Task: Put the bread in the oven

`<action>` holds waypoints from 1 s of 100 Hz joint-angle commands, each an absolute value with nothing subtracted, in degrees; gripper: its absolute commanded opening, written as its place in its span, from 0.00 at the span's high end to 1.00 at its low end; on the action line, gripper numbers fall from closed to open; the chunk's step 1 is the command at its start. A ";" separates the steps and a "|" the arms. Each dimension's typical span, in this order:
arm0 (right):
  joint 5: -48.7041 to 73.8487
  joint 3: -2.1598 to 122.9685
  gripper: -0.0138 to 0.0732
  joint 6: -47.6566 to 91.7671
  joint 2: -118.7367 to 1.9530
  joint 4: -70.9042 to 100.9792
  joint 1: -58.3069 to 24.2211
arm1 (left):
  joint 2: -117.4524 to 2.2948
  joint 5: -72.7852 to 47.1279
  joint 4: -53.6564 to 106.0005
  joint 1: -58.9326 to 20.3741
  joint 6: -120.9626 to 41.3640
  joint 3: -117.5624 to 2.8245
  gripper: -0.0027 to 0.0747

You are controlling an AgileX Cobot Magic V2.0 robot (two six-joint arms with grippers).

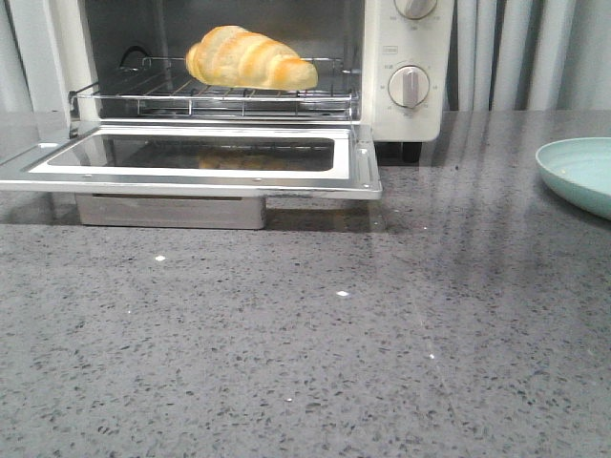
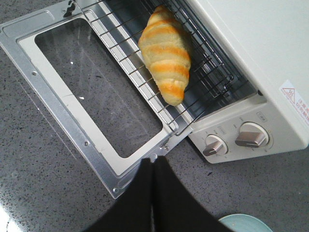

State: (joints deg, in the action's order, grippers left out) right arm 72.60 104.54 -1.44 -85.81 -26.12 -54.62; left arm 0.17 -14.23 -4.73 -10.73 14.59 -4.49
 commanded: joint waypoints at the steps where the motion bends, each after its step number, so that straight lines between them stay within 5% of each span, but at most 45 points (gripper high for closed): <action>1: 74.85 105.78 0.93 -1.76 -83.32 -28.03 -54.11 | 1.58 -9.38 -4.33 -10.67 14.94 -6.05 0.99; 49: 75.25 104.05 0.93 -1.76 -83.28 -29.41 -53.38 | 1.58 -9.38 -4.33 -10.67 14.94 -6.05 0.99; 100: 60.79 76.19 0.93 -9.85 -68.75 -29.92 -44.46 | 1.58 -9.38 -4.33 -10.67 14.94 -6.05 0.99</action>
